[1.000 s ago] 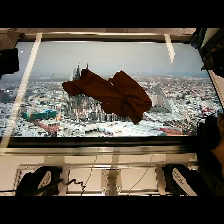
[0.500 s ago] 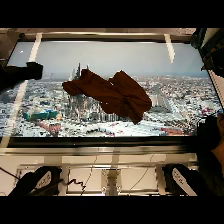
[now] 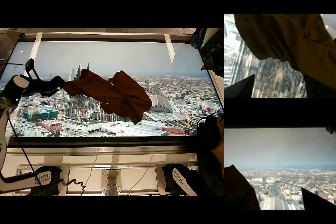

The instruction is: Fold the clothes and pants, and hang the long-sleeved shirts on hangers.

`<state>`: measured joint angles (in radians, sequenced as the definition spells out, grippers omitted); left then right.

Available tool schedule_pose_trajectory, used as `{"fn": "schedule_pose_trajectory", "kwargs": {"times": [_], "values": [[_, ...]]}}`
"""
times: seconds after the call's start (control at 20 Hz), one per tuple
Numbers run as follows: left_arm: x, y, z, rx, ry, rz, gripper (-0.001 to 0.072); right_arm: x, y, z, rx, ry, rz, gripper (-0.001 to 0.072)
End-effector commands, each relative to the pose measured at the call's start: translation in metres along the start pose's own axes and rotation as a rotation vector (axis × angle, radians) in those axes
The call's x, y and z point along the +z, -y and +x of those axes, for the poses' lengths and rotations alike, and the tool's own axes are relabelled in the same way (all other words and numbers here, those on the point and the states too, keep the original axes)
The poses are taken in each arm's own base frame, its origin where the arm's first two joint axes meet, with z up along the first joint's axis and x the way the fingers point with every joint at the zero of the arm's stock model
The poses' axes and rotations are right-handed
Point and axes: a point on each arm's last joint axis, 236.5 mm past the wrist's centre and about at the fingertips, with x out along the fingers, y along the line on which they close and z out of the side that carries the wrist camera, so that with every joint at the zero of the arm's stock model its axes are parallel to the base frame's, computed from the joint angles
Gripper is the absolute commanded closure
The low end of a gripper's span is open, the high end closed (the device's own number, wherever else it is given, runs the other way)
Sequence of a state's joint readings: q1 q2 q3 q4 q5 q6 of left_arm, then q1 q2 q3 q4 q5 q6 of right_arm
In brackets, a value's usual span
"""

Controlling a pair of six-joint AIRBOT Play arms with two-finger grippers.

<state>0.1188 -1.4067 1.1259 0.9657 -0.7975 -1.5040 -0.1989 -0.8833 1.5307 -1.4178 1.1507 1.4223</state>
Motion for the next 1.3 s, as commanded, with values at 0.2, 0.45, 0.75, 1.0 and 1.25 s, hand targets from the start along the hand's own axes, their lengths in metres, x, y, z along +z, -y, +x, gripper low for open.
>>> {"fn": "schedule_pose_trajectory", "kwargs": {"times": [0.2, 0.45, 0.75, 1.0, 1.25], "values": [[0.018, -0.071, 0.045, 0.017, -0.041, -0.107, 0.0276, 0.0, 0.0, 0.0, 0.0, 0.0, 0.0, 0.0019], [0.061, -0.069, 0.067, 0.006, 0.013, -0.03, 0.0256, 0.0, 0.0, 0.0, 0.001, 0.0, 0.001, 0.0019], [0.063, -0.084, 0.101, 0.038, 0.038, 0.007, 0.017, 0.006, 0.0, 0.0, -0.001, 0.027, 0.002, 0.0019], [0.054, -0.078, 0.125, 0.046, 0.037, 0.058, 0.017, 0.023, 0.002, -0.001, -0.008, 0.098, 0.004, 0.0019], [0.051, -0.055, 0.14, 0.037, 0.065, 0.096, 0.0173, 0.029, 0.002, -0.002, -0.007, 0.123, 0.007, 0.0018]]}}
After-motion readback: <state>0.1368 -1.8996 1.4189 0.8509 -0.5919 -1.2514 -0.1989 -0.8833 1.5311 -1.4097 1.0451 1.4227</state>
